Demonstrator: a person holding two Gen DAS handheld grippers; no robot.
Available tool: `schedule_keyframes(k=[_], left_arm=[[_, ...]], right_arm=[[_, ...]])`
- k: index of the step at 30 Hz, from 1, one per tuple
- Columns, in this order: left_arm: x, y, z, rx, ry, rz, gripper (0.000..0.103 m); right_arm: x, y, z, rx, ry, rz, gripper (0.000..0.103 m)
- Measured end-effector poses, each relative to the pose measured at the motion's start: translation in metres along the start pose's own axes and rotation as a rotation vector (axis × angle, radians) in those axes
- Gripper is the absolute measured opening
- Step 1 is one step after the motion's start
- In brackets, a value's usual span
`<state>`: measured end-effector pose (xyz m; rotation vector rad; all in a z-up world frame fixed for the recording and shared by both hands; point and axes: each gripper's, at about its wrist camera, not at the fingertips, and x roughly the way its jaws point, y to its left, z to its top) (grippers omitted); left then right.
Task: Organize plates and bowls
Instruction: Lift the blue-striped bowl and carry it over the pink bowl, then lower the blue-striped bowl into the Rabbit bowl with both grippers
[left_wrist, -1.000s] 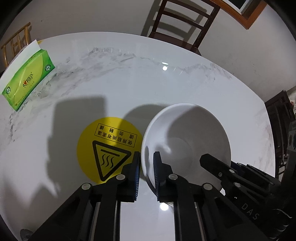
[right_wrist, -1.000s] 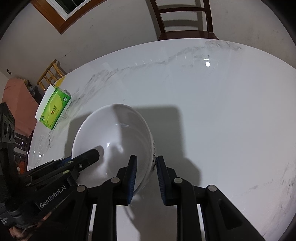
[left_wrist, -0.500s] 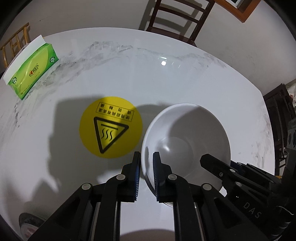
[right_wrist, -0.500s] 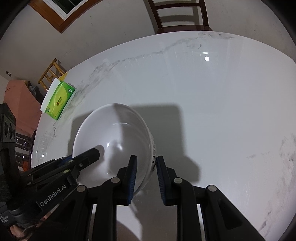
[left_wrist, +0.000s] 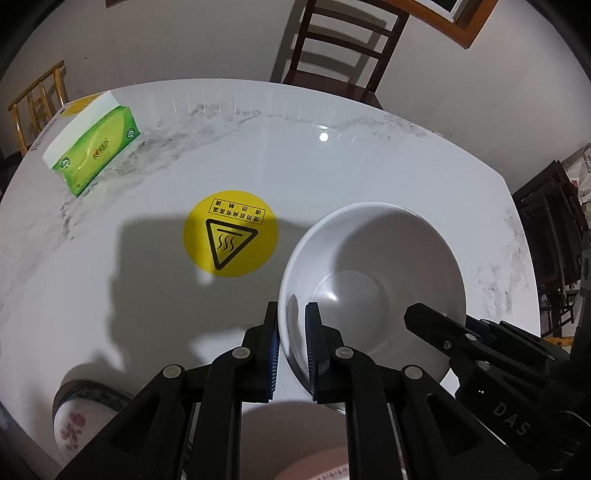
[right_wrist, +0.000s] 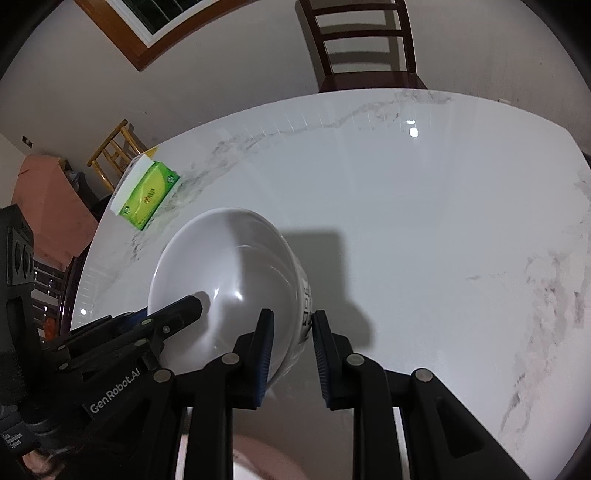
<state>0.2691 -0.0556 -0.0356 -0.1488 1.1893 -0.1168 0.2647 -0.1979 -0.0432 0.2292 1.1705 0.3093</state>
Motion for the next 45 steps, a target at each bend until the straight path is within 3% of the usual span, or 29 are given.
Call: schedule_keyframes(k=[13, 24, 35, 45], left_arm=[[-0.05, -0.006, -0.035, 0.017, -0.036, -0.016, 0.01], [-0.081, 0.001, -0.086, -0.007, -0.045, -0.034, 0.01], [-0.091, 0.006, -0.13, -0.012, -0.02, -0.053, 0.01], [-0.081, 0.006, -0.154, -0.014, 0.026, -0.058, 0.01]], right_arm=[[-0.048, 0.021, -0.038, -0.025, -0.033, -0.006, 0.022], [-0.073, 0.04, -0.089, -0.057, -0.049, -0.016, 0.022], [-0.082, 0.043, -0.138, -0.047, -0.021, -0.021, 0.022], [-0.075, 0.035, -0.16, -0.02, 0.01, -0.02, 0.022]])
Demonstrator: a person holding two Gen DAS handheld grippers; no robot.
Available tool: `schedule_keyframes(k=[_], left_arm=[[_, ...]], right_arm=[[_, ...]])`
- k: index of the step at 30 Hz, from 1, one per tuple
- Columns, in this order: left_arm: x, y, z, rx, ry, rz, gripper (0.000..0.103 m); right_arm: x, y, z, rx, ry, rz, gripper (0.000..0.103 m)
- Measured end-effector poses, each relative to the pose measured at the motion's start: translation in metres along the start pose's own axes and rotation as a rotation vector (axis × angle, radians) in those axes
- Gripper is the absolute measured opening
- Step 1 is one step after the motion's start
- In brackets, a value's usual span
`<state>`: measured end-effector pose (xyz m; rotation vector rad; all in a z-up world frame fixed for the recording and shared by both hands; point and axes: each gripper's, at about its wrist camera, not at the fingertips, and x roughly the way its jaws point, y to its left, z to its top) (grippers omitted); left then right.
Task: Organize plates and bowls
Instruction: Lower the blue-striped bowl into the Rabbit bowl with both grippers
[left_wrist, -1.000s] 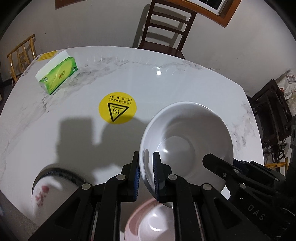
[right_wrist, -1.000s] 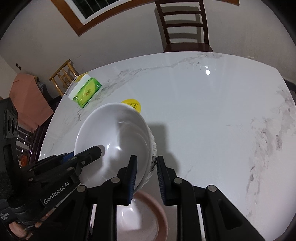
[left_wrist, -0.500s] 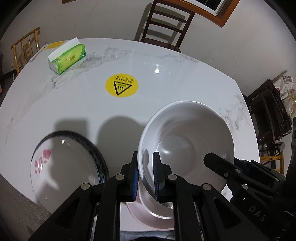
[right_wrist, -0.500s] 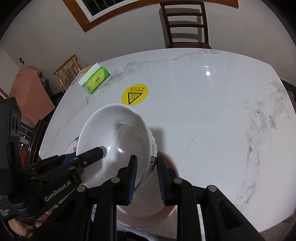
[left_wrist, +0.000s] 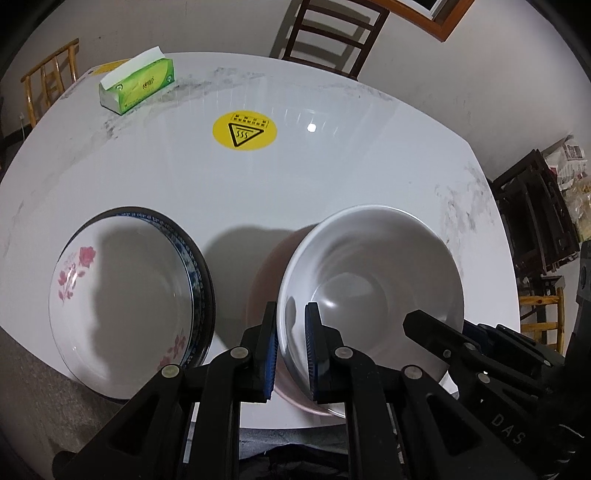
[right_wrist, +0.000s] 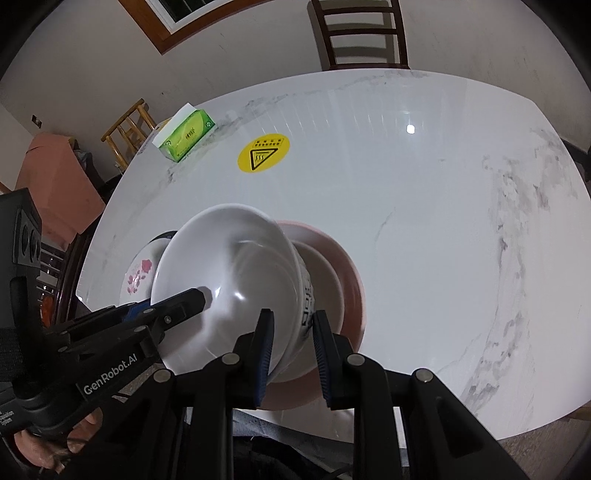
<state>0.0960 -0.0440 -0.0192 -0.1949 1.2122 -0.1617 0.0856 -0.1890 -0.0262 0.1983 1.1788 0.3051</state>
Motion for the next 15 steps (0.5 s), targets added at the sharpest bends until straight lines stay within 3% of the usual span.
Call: schedule_keyframes(k=[15], left_arm=[[0.0084, -0.0029, -0.0045, 0.01, 0.013, 0.019, 0.01]], right_arm=[[0.0088, -0.0046, -0.0055, 0.024, 0.023, 0.005, 0.024]])
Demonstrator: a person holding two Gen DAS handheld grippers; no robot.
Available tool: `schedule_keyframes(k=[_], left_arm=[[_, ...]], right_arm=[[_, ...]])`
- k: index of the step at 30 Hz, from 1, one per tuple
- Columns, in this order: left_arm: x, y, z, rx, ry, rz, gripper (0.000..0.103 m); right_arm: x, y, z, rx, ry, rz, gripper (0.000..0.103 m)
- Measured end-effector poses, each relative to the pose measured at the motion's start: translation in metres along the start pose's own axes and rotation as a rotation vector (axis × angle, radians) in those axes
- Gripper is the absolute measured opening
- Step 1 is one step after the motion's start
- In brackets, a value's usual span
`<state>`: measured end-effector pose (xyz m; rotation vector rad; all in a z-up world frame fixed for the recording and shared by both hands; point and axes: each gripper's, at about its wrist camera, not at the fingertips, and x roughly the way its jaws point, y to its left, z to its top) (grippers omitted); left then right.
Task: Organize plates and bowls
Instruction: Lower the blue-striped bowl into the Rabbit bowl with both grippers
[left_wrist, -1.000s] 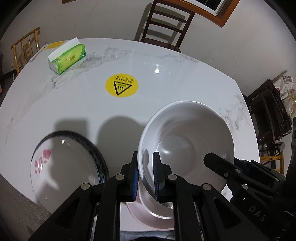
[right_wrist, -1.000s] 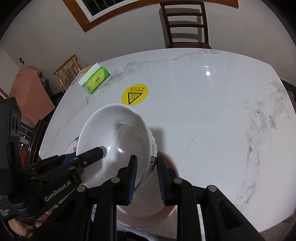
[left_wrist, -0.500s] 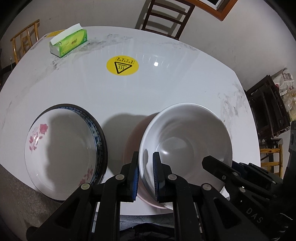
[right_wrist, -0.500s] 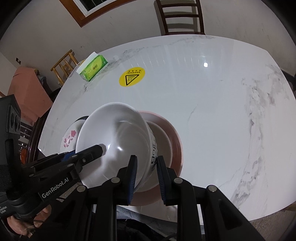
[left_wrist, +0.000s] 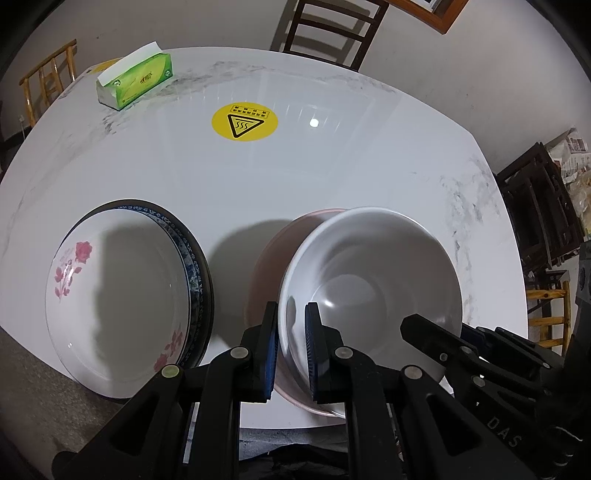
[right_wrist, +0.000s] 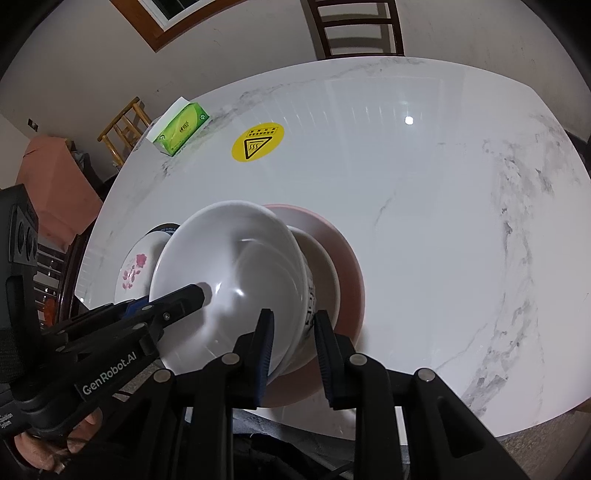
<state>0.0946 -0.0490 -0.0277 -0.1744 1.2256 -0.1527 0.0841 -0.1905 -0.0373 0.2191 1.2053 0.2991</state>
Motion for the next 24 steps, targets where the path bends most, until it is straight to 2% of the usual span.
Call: schedule_keyframes(k=[13, 24], left_arm=[[0.0045, -0.0003, 0.0003, -0.006, -0.006, 0.012, 0.01], [0.0092, -0.0031, -0.0003, 0.002, -0.024, 0.029, 0.01]], right_arm=[[0.006, -0.004, -0.0018, 0.023, -0.007, 0.006, 0.025], [0.0096, -0.0015, -0.0059, 0.029, -0.053, -0.024, 0.025]])
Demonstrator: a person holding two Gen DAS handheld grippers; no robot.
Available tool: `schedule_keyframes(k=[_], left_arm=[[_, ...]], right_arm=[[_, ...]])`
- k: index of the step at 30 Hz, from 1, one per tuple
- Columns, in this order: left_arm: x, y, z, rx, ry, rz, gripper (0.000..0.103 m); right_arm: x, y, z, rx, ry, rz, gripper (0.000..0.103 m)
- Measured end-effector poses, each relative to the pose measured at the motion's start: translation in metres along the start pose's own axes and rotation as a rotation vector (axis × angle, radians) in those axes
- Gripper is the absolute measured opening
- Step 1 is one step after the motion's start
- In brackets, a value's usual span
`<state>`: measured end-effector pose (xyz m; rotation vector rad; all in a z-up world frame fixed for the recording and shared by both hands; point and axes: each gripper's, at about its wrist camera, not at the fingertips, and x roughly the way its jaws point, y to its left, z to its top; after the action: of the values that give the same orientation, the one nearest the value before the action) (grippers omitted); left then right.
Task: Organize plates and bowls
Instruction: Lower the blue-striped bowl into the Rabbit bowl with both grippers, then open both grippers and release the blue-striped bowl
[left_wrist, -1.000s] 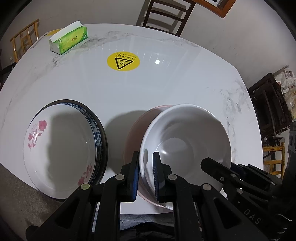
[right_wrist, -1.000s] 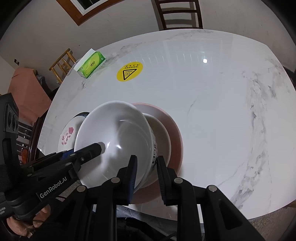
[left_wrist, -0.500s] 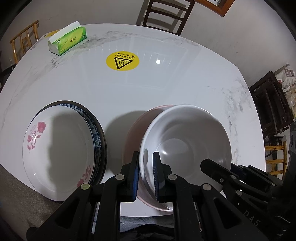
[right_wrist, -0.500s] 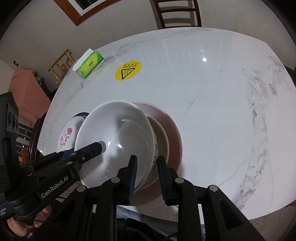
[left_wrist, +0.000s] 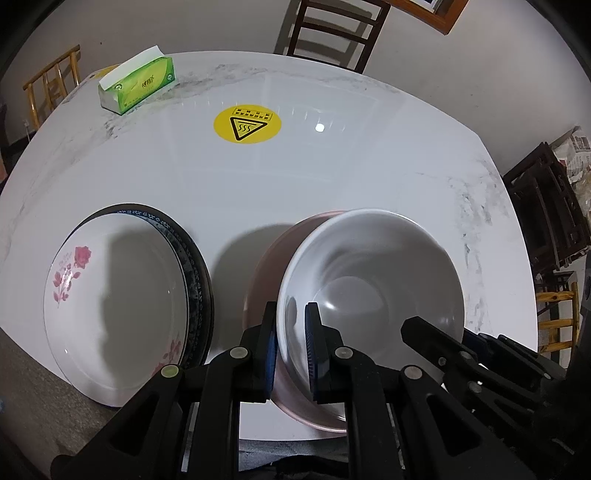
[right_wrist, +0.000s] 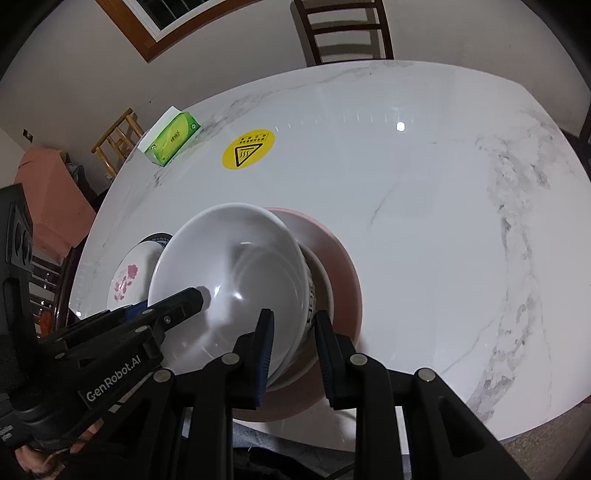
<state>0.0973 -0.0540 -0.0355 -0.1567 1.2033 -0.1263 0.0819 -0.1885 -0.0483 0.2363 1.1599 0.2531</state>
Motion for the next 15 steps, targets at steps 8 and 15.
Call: schedule_keyframes(k=[8, 15], left_arm=[[0.0013, 0.0001, -0.0013, 0.001, -0.014, -0.002, 0.014], [0.0, -0.0012, -0.0027, 0.007, -0.03, -0.016, 0.022]], right_arm=[[-0.0016, -0.0018, 0.0, 0.012, -0.03, -0.011, 0.025], [-0.0053, -0.0021, -0.0032, 0.011, -0.045, 0.0, 0.037]])
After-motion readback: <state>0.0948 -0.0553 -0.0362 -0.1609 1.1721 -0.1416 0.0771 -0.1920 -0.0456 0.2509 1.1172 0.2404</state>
